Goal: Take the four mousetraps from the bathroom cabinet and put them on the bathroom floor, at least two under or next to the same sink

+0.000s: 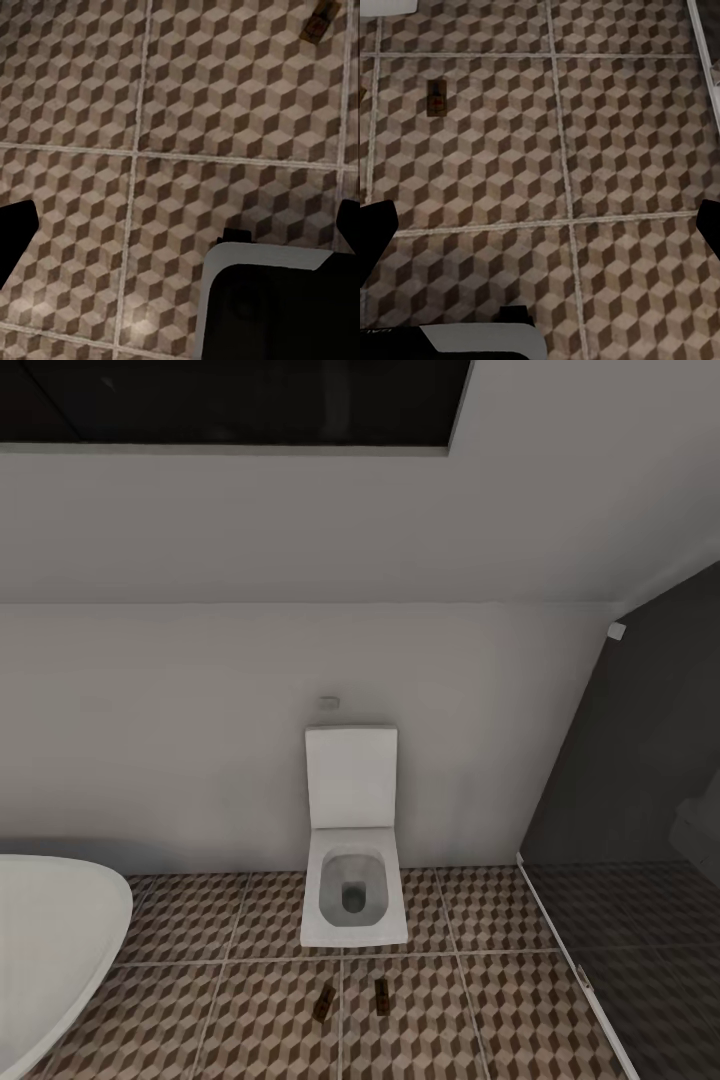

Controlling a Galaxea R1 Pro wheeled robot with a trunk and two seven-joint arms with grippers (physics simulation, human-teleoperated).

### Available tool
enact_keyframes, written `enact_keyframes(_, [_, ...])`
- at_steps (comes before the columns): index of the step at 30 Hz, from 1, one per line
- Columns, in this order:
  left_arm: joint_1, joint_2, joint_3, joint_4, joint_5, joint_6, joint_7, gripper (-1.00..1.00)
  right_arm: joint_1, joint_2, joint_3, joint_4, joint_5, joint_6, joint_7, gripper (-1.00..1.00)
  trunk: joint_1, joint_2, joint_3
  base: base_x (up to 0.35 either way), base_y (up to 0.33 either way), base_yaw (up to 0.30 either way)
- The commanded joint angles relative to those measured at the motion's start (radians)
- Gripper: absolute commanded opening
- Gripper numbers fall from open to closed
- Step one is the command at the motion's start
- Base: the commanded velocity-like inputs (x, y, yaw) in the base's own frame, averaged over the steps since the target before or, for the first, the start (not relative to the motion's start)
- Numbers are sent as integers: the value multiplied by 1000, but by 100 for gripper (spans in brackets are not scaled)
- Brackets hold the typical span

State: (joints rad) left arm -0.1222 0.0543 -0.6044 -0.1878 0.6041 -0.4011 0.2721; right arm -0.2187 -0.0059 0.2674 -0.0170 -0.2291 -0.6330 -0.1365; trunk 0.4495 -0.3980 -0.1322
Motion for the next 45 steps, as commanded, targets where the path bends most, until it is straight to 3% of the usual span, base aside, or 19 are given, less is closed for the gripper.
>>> enact_keyframes(1, [-1, 4, -9, -1, 4, -1, -1, 100, -1, -1, 9, 0, -6, -2, 3, 100, 1, -2, -2, 0, 0, 0])
enact_keyframes(11, [-1, 18, -11, 12, 5, -1, -15, 100, -1, -3, 9, 0, -6, -1, 50, 100, 1, -2, -2, 0, 0, 0])
enact_keyframes(45, [0, 9, -10, 42, 6, 4, -11, 100, -1, -1, 9, -1, -6, 1, 44, 100, 1, -2, -2, 0, 0, 0])
